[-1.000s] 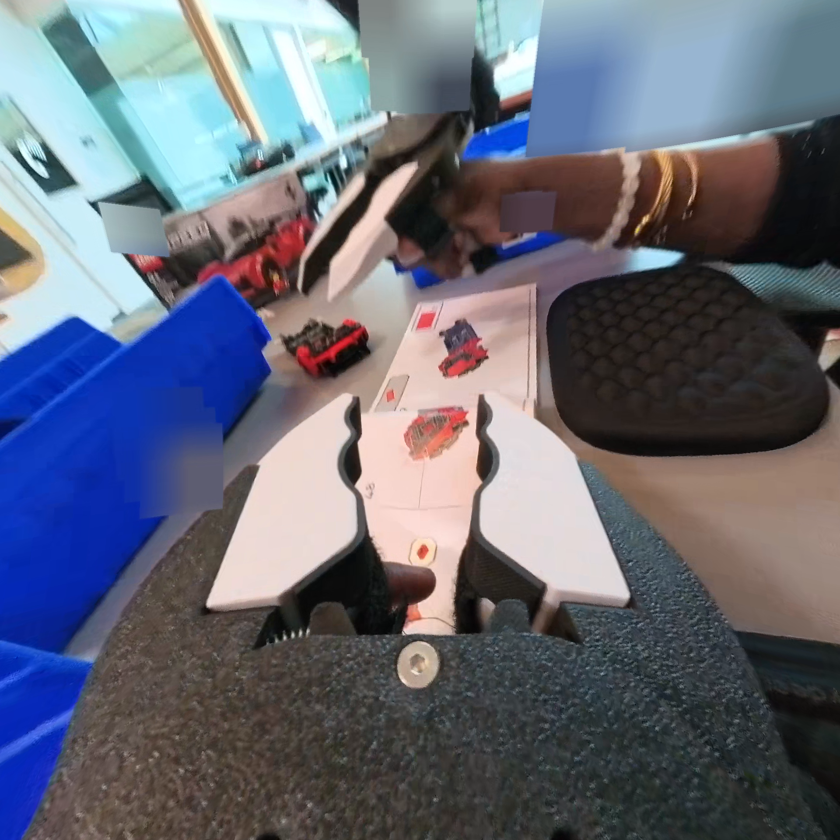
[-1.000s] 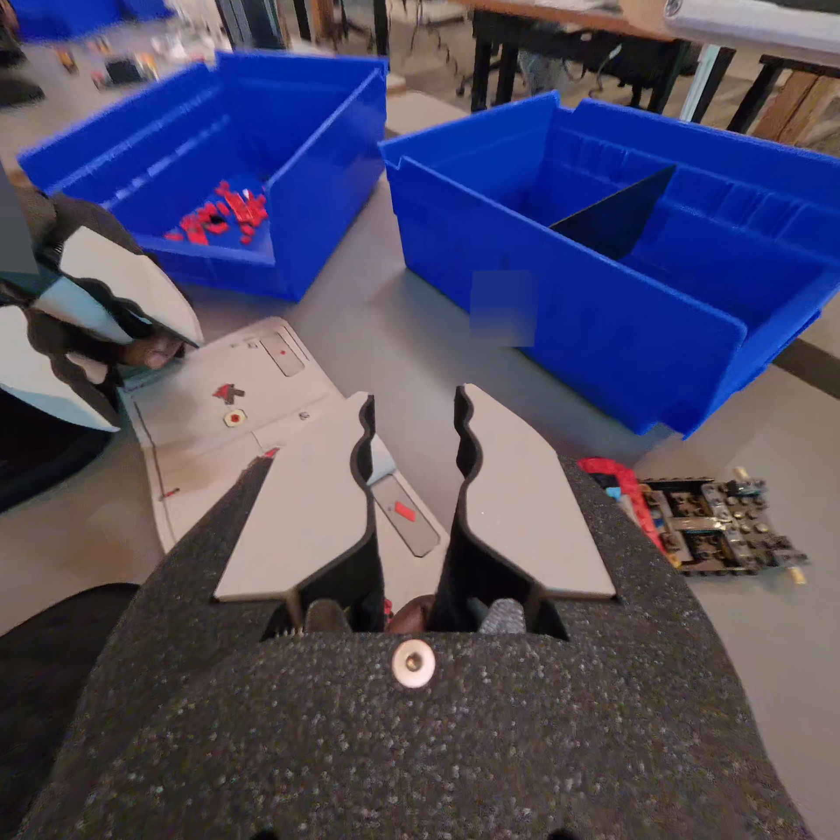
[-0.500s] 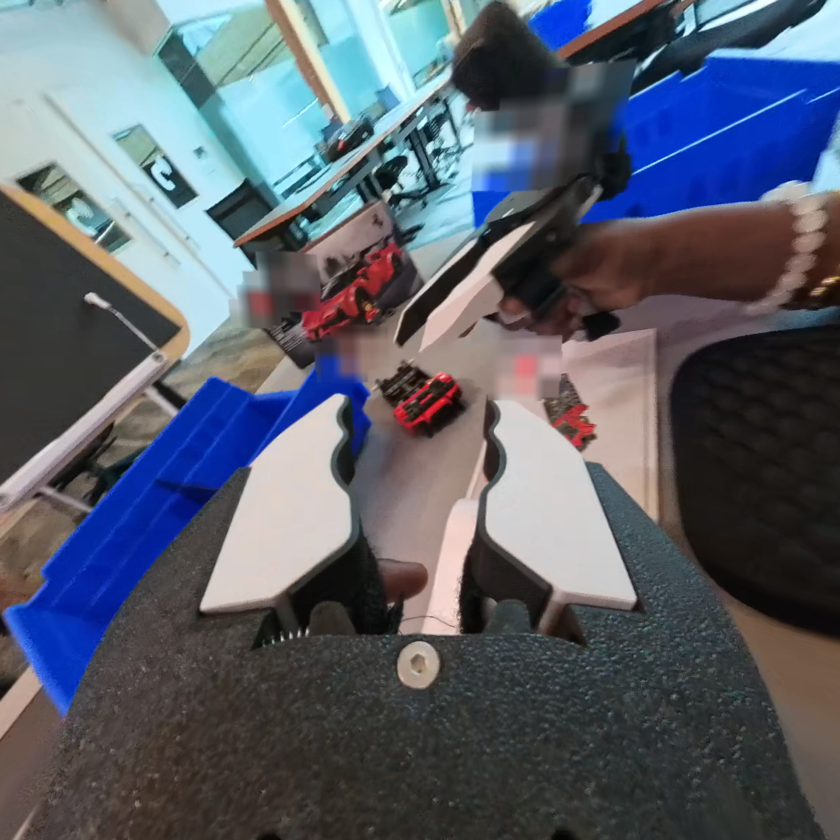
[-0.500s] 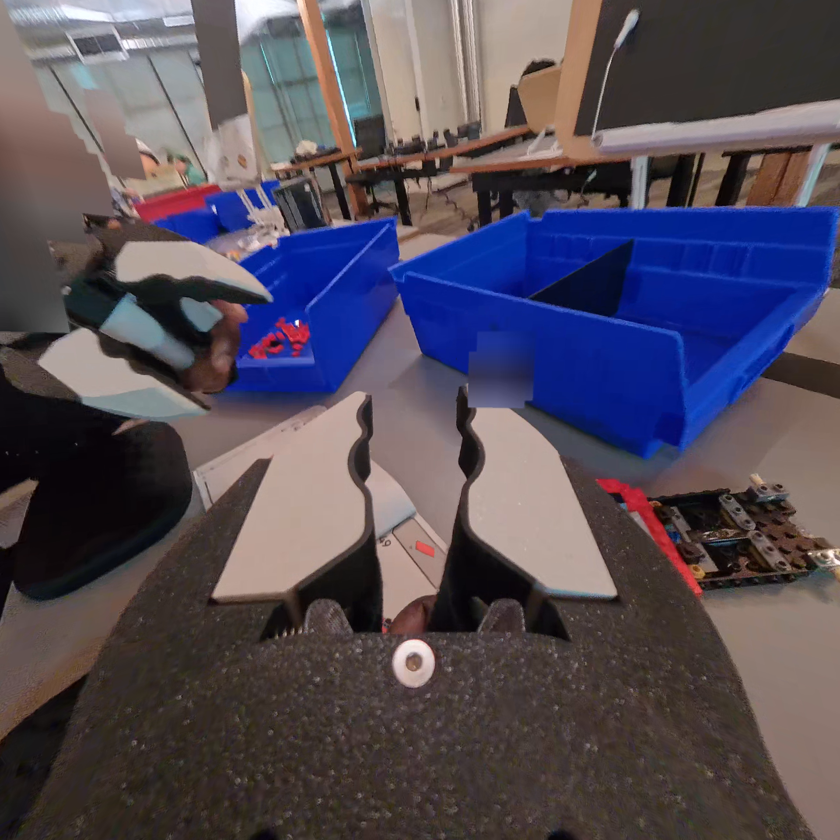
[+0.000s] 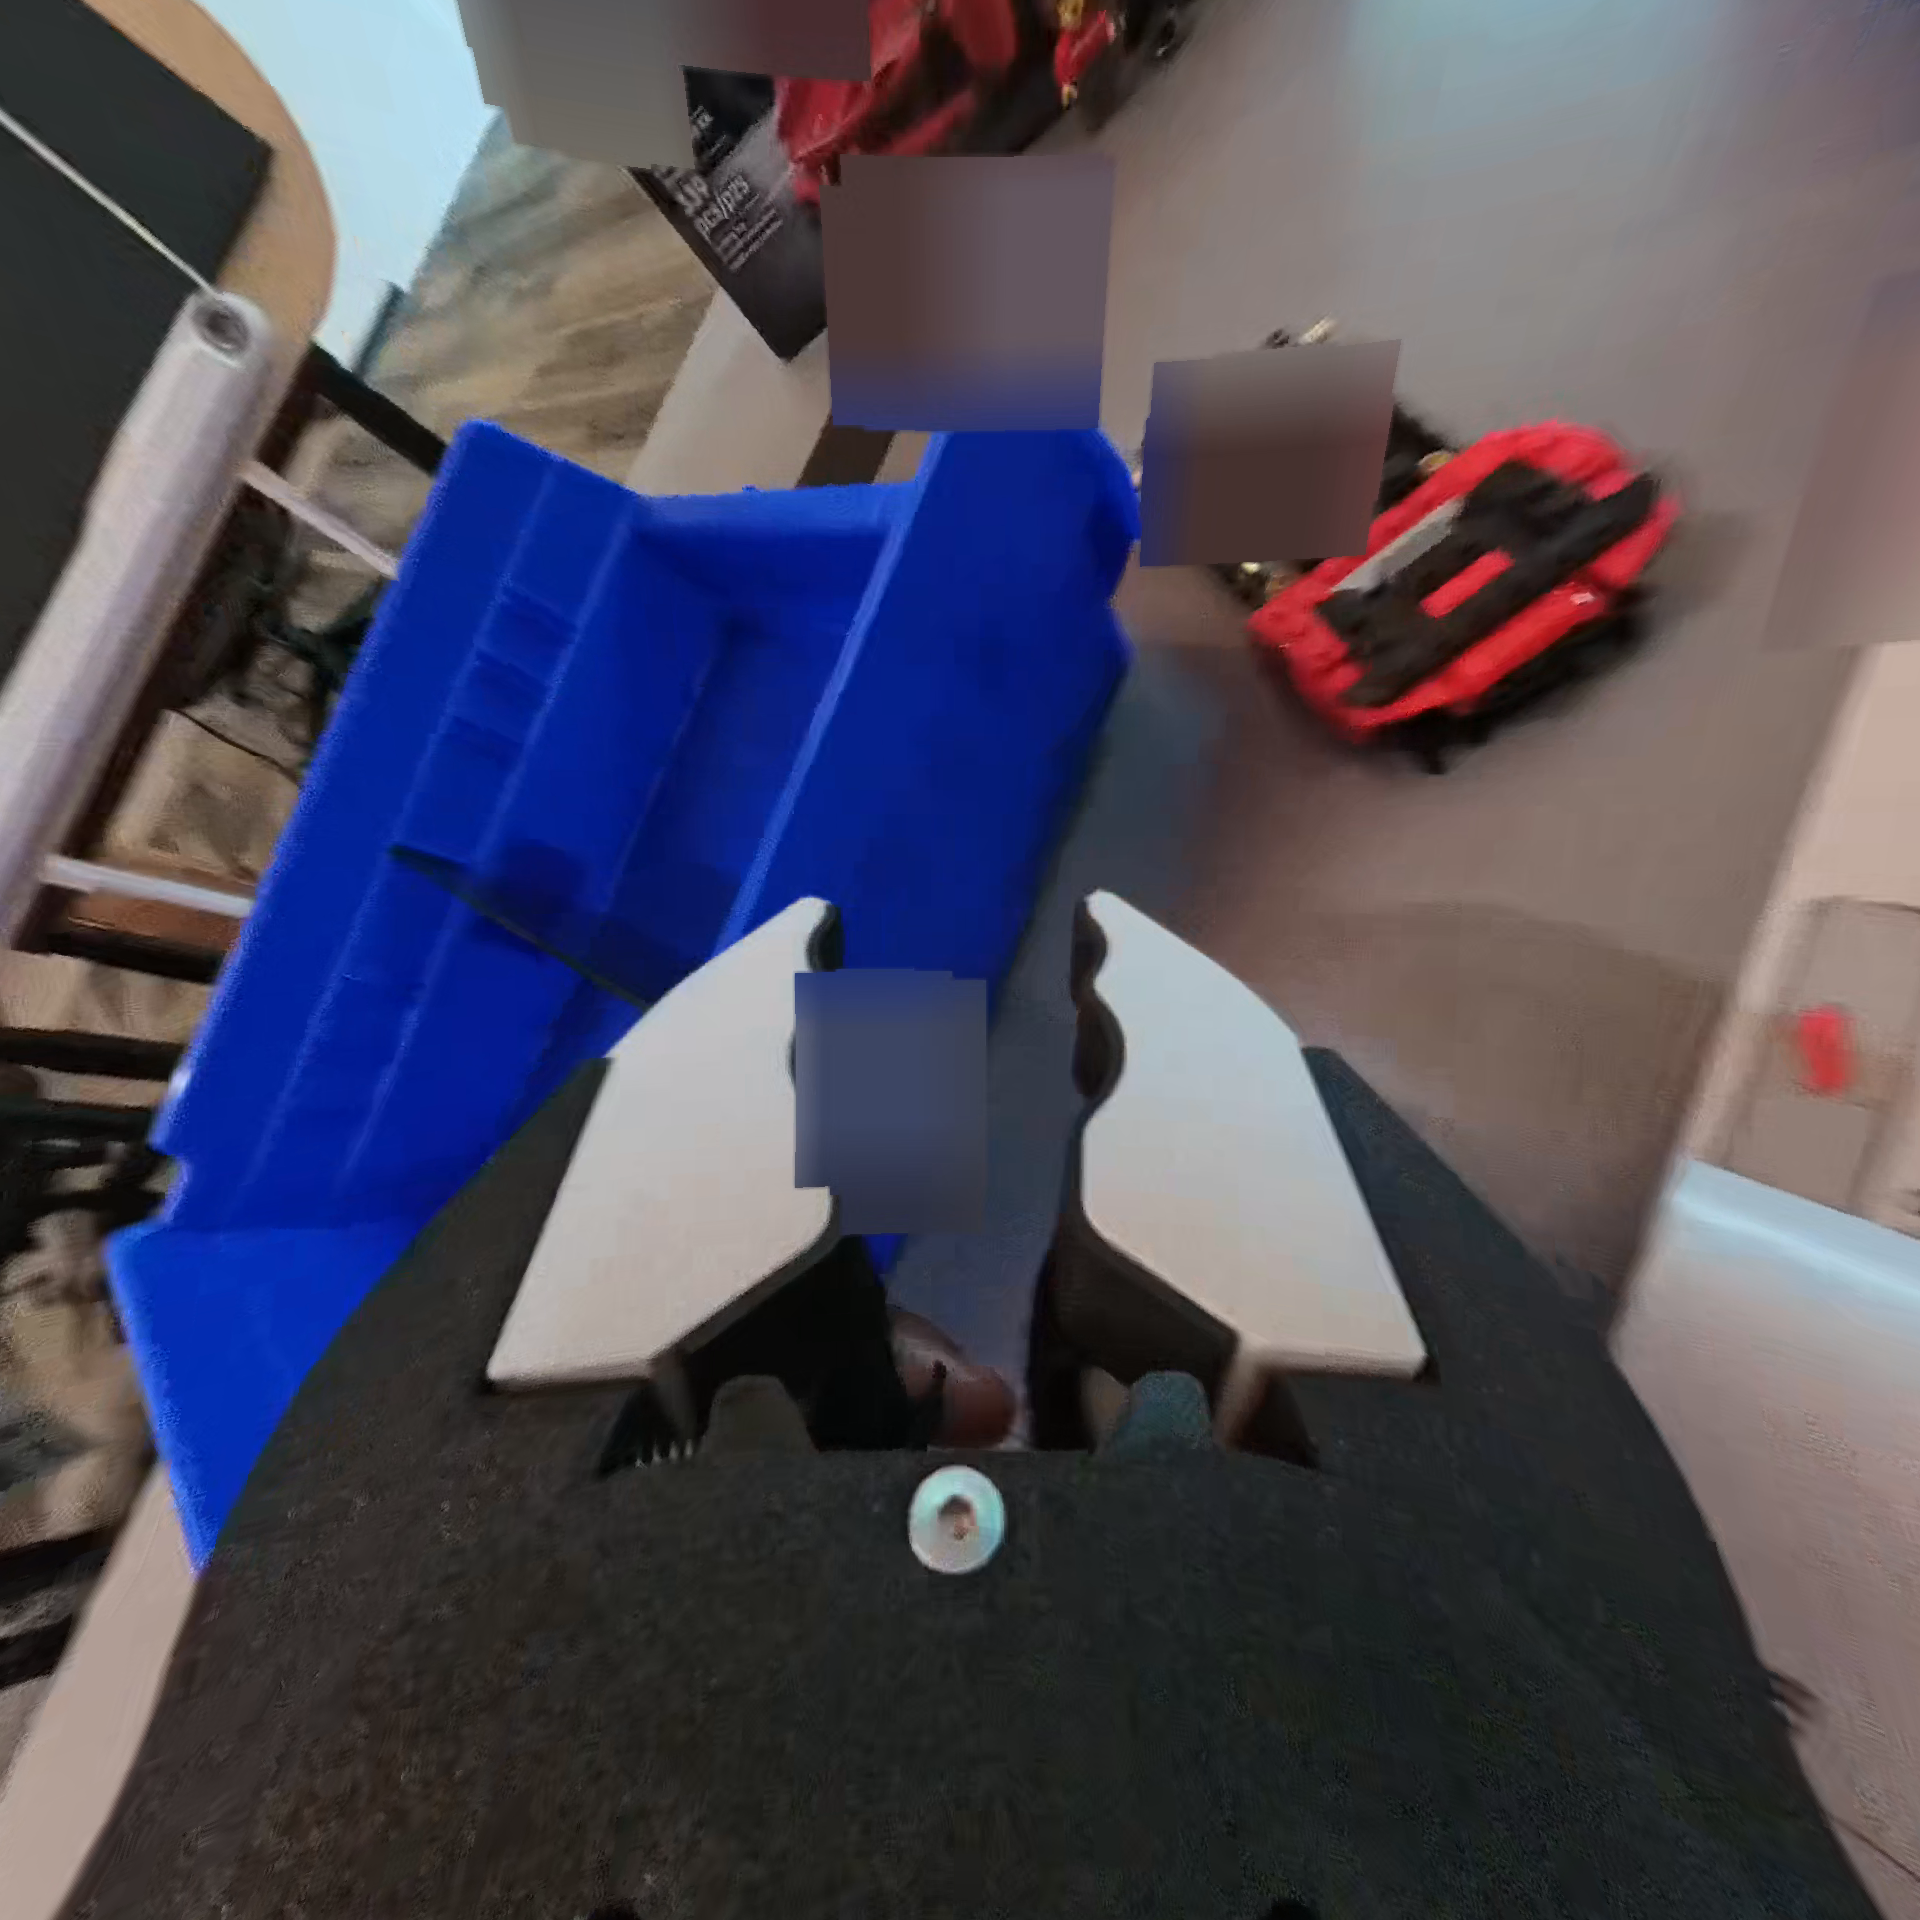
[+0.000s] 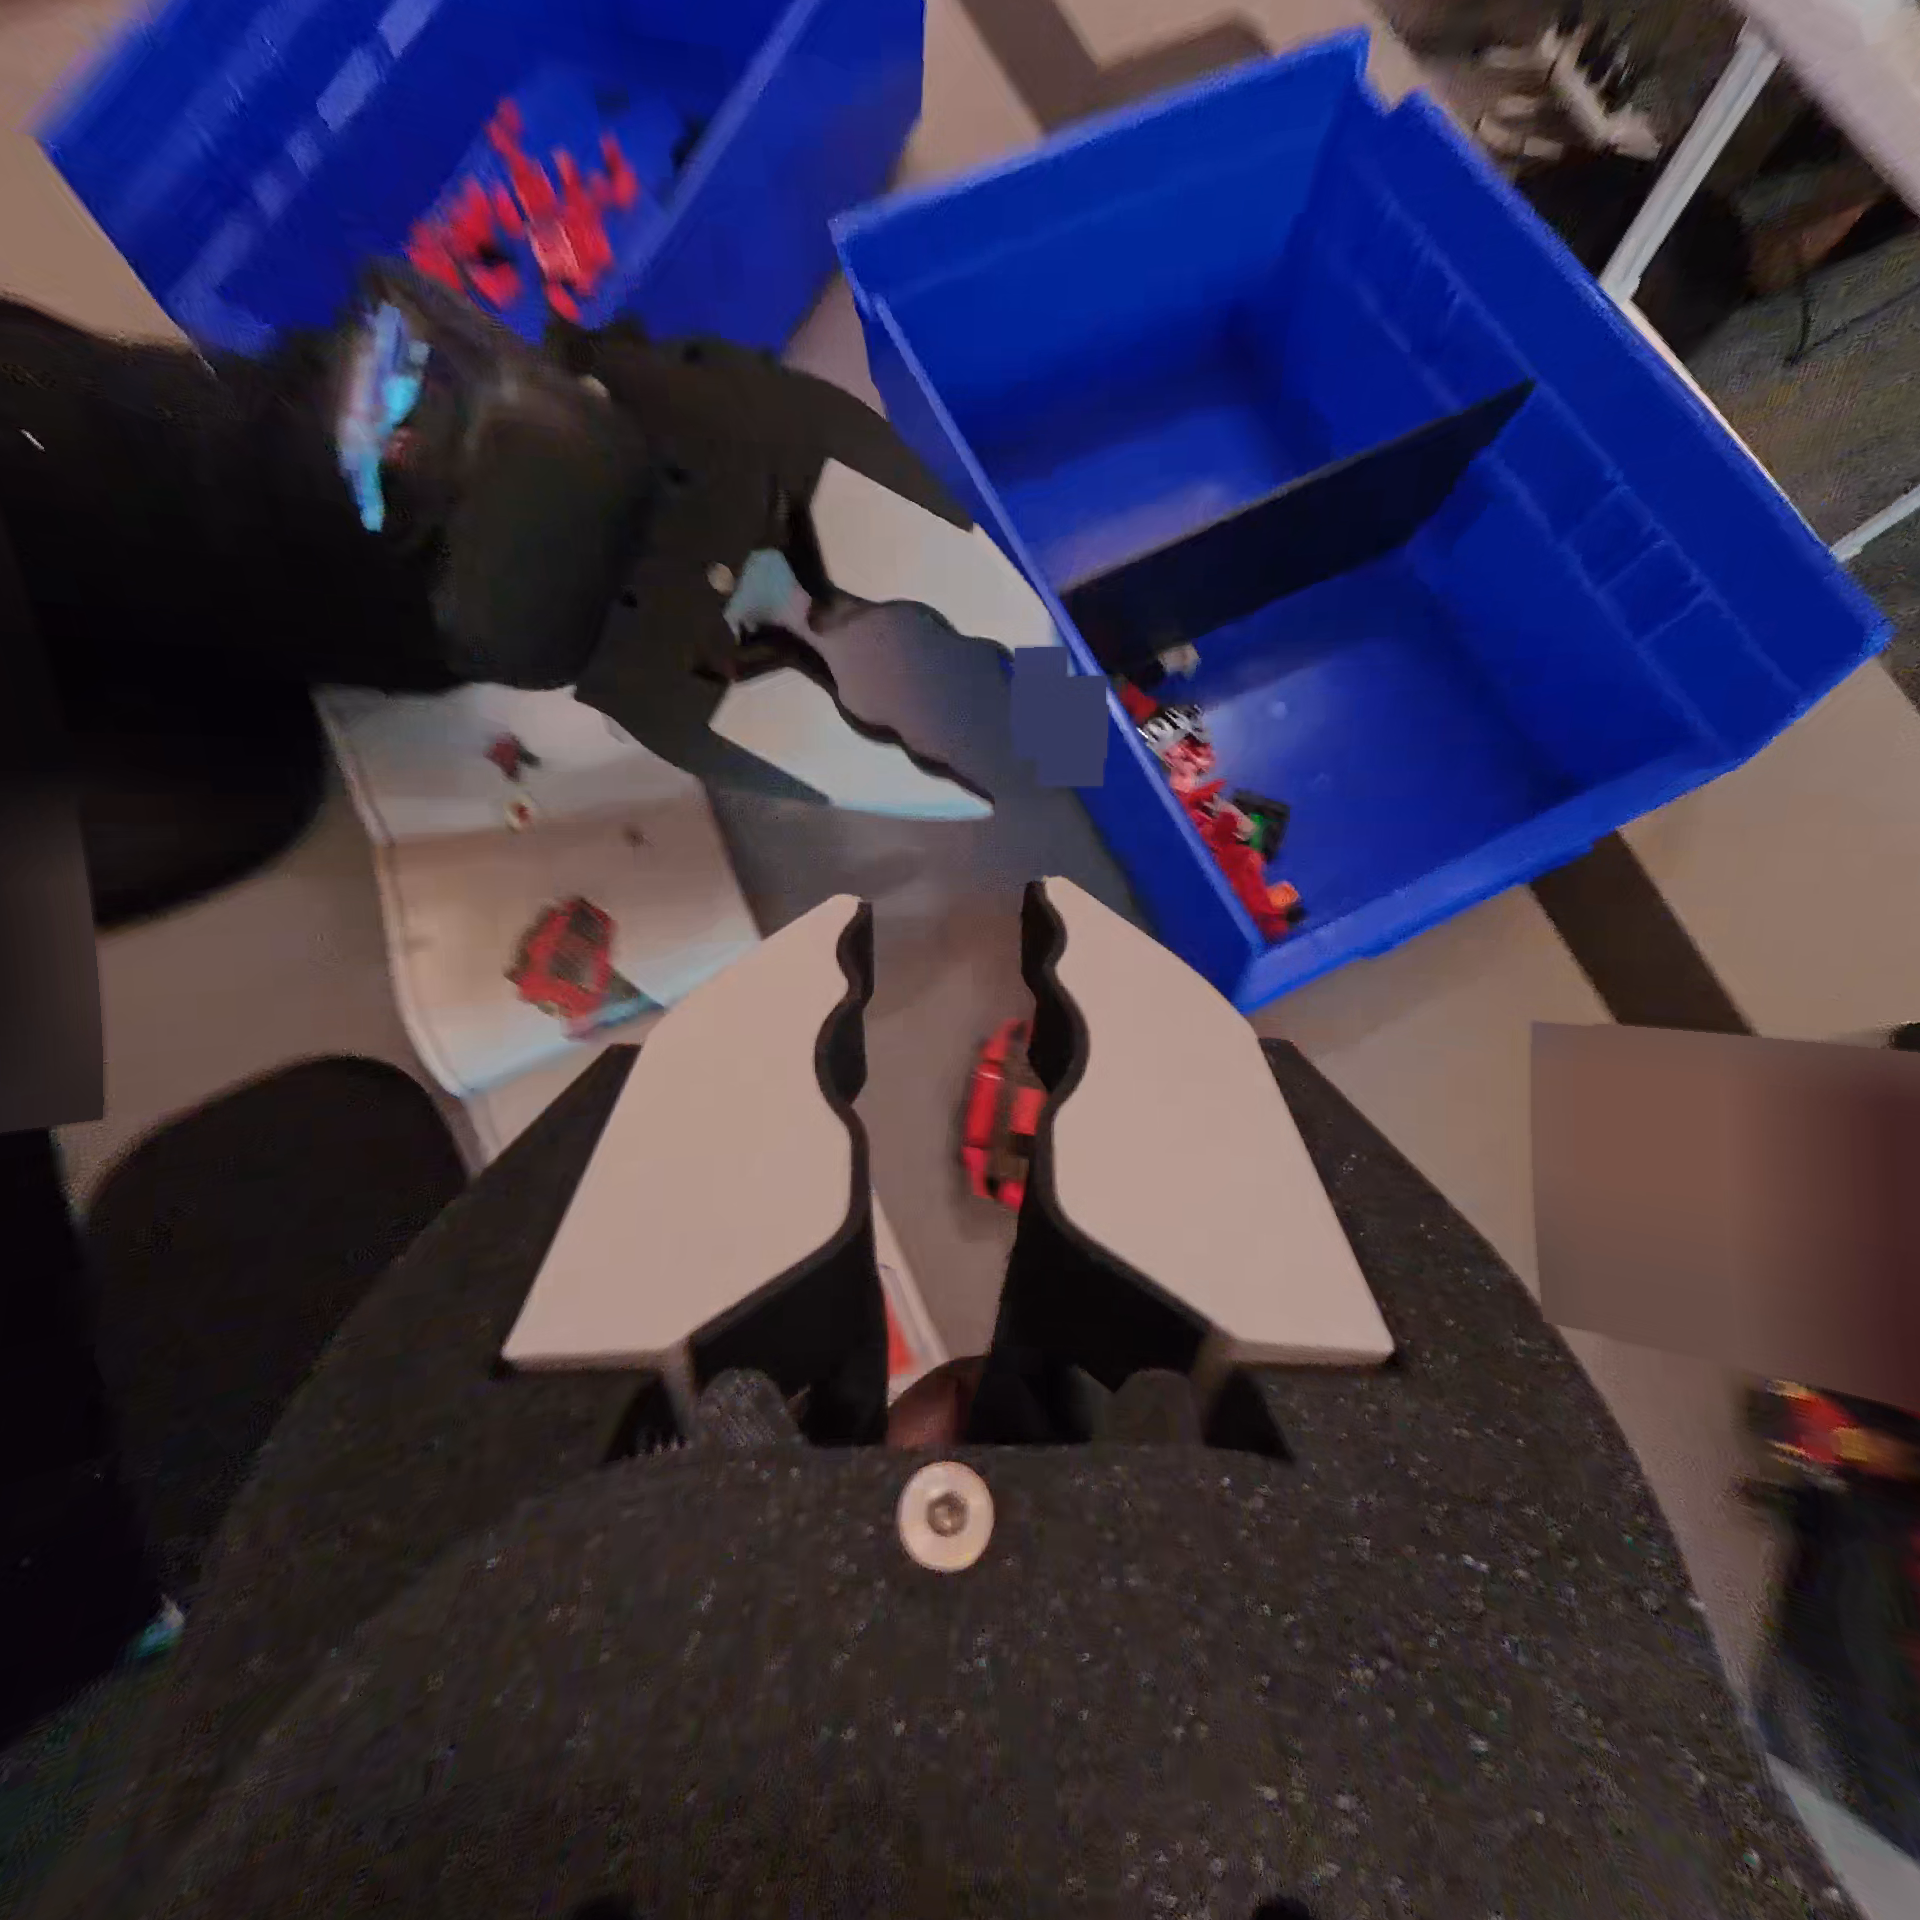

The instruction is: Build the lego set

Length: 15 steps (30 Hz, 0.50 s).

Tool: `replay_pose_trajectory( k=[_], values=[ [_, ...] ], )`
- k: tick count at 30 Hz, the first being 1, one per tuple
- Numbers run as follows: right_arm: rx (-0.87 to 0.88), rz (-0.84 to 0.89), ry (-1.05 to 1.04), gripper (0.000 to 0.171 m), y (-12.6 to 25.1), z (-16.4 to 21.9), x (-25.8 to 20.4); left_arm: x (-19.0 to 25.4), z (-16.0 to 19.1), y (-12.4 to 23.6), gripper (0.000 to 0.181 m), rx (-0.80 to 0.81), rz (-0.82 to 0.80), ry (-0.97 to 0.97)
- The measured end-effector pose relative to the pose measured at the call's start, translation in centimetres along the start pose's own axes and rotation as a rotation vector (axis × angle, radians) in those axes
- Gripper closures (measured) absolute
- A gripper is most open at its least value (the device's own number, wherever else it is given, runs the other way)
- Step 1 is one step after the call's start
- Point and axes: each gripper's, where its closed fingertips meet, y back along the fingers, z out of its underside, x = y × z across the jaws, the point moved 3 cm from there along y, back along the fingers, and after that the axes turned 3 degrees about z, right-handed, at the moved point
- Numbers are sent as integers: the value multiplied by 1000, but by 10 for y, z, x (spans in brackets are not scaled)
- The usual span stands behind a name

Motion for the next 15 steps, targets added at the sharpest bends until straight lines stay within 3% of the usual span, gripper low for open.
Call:
replay_pose_trajectory(
  k=[2,7,9,12,13,14,15],
  values=[
    [-92,-8,48,144,-10,1,23,-5,-5,-9,147,35,-33,-38],
    [-162,-109,33,148,-39,0,65,-12,-30,0,136,150,-138,-198],
    [-188,-124,42,149,-49,6,74,-21,-33,3,134,152,-154,-170],
    [-212,-152,45,149,-57,14,76,-33,-7,-11,149,-35,-45,-71],
    [-224,-154,55,149,-58,17,74,-32,6,-17,142,-139,23,-56],
    [-239,-149,73,149,-59,19,74,-35,9,-17,158,-170,27,-64],
    [-251,-135,96,148,-59,22,74,-37,10,-16,160,-182,30,-78]
  ],
)
